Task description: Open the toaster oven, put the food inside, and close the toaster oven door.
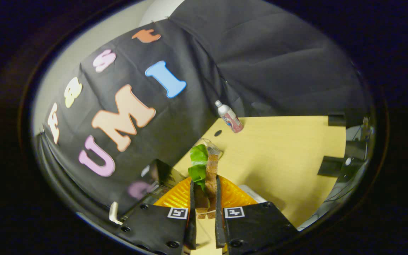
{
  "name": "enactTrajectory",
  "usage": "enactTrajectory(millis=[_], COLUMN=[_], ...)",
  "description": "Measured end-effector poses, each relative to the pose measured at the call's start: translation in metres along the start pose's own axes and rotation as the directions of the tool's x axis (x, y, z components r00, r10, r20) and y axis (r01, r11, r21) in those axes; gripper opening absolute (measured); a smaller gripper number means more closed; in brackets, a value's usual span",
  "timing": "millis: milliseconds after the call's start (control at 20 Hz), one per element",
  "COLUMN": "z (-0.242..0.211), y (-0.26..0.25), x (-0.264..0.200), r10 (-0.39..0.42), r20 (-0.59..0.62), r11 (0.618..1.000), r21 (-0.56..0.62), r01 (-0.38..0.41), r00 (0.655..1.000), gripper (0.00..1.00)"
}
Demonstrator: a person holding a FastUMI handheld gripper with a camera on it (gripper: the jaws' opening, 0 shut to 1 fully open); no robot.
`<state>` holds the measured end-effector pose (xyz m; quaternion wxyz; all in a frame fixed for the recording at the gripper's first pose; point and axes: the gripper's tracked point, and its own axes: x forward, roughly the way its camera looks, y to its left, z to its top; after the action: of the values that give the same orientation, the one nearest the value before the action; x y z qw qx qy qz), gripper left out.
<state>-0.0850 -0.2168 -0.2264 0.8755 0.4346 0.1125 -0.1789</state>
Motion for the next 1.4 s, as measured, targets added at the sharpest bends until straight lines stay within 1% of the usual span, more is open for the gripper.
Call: enactTrajectory(millis=[100,200,400,500,700,850,1200,1400], z=[-0.009,-0.025,-0.064,-0.082,-0.118,-0.147,-0.214,-0.242], y=[0.012,0.023,0.044,0.049,0.059,0.073,0.111,0.131], x=[-0.005,-0.008,-0.016,-0.016,-0.020,-0.013,0.016,0.036], r10=[0.017,0.031,0.070,0.080,0.088,0.116,0.165,0.191], r20=[0.022,0.013,-0.032,-0.054,-0.097,-0.132,-0.219,-0.263], r11=[0.996,0.990,0.980,0.973,0.967,0.953,0.918,0.910], r21=[0.083,0.135,0.191,0.223,0.246,0.296,0.391,0.407], r01=[-0.019,-0.033,-0.062,-0.066,-0.062,-0.072,-0.069,-0.071], r00=[1.000,0.999,0.997,0.995,0.991,0.984,0.962,0.945], gripper=[0.23,0.23,0.23,0.23,0.23,0.23,0.23,0.23])
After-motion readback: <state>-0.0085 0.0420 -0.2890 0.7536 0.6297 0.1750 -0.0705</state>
